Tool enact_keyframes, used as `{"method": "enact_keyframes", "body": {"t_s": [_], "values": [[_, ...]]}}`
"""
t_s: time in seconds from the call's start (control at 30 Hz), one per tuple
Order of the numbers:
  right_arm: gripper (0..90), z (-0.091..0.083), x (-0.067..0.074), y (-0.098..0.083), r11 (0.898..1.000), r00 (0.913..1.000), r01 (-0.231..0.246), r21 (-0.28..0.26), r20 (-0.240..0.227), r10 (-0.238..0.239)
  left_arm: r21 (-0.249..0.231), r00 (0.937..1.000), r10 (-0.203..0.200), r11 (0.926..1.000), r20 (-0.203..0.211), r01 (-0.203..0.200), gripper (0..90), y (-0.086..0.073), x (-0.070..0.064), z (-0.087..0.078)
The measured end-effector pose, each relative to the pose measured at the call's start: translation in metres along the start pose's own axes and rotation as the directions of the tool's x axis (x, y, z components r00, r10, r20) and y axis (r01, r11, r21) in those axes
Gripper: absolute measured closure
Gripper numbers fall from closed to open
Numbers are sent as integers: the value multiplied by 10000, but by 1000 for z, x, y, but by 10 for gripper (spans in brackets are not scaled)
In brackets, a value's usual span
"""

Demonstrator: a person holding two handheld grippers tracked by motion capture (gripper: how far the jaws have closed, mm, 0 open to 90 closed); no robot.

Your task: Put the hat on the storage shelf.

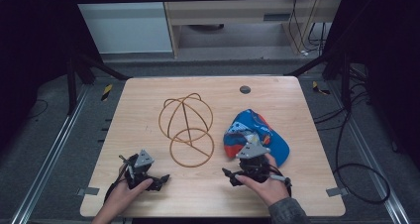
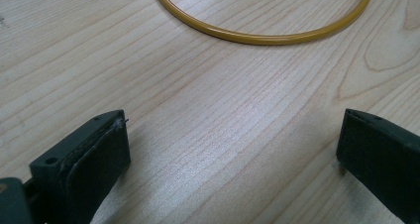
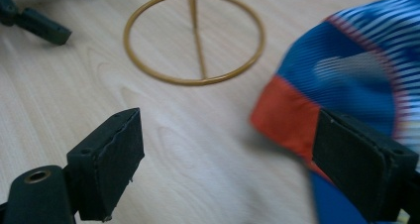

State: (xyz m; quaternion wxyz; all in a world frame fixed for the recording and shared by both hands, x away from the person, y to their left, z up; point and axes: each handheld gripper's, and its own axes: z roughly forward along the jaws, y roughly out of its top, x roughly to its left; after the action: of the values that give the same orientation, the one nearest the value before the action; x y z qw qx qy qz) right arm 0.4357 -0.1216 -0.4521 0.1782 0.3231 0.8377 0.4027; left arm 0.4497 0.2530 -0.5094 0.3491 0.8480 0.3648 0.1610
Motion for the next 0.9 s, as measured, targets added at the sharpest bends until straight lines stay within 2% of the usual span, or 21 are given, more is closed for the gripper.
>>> {"method": "enact_keyframes", "body": {"t_s": [0.13,0.33,0.47,0.6,0.67,0.77,0.83,0.9], "values": [[133,-23,-19,12,9994,9976,318,100,606,-324,10,10000,22,10000,38,-22,0,0,0,0],[159,-38,-35,16,9979,9967,-75,639,815,22,8,10000,67,10000,72,-67,0,0,0,0],[184,-47,-55,17,9934,9934,-233,1124,1140,104,-1,9999,100,10000,112,-100,0,0,1,0],[194,-48,-77,20,9842,9918,-442,1714,1258,227,2,9999,107,9999,103,-107,0,0,1,0],[213,-47,-87,24,9784,9923,-771,1920,1106,565,-1,9999,105,9999,99,-105,0,0,1,0],[233,-46,-93,30,9751,9917,-763,2080,1171,527,7,9999,105,9999,95,-105,0,0,1,0],[265,-43,-100,37,9732,9932,-739,2176,1044,521,7,9999,108,9999,95,-108,0,0,1,0],[296,-36,-108,44,9678,9930,-942,2336,916,745,7,9999,114,9999,92,-114,0,0,1,0]]}}
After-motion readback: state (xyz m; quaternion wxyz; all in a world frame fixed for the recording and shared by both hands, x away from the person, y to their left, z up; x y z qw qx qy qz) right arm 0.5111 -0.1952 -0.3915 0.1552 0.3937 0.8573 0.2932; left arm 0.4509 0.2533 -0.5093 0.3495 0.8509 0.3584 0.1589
